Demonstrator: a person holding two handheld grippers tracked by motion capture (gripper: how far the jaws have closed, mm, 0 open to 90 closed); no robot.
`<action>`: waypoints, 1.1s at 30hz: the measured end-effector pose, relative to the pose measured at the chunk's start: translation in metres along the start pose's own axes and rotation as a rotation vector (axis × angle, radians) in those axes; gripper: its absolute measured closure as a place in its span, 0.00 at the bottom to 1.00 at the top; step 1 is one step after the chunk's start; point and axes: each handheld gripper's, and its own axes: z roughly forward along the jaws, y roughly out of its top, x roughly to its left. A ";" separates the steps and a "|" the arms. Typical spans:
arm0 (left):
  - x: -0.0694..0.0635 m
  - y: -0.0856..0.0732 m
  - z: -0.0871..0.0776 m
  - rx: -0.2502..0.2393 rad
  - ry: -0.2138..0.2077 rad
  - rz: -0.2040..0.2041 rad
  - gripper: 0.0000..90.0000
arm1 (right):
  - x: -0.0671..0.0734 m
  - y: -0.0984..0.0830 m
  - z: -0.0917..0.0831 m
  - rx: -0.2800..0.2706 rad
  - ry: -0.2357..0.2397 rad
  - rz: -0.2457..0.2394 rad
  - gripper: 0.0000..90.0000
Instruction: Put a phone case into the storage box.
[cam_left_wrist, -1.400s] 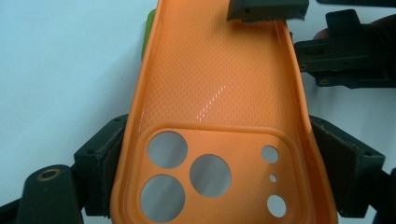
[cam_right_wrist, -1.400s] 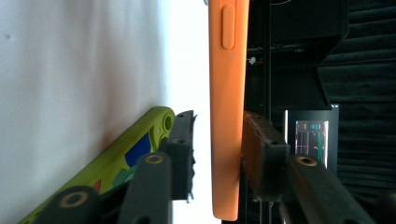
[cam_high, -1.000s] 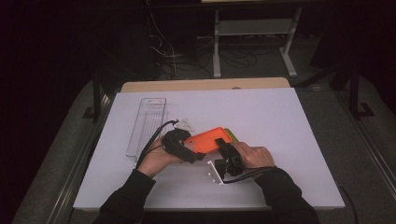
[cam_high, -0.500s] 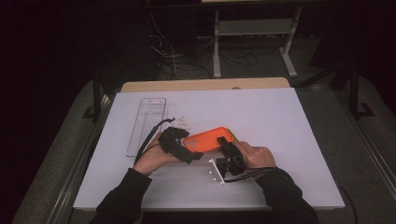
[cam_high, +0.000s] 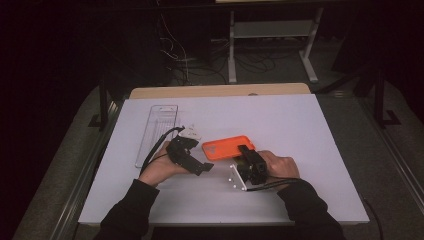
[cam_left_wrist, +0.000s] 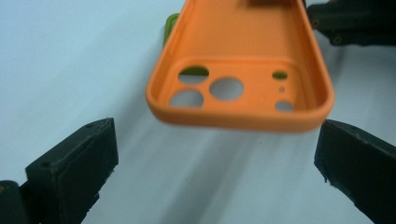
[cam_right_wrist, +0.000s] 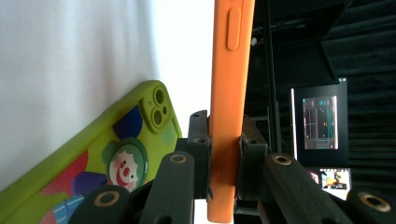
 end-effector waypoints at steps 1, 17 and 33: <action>-0.001 0.000 0.001 0.003 0.006 -0.011 0.00 | -0.001 -0.001 -0.001 0.007 0.000 0.023 0.86; 0.000 -0.003 0.003 0.000 0.033 -0.040 0.00 | -0.014 -0.017 0.001 0.030 0.085 0.245 0.86; 0.004 -0.004 0.000 -0.014 0.029 -0.047 0.00 | -0.023 -0.018 0.004 0.014 0.203 0.511 0.86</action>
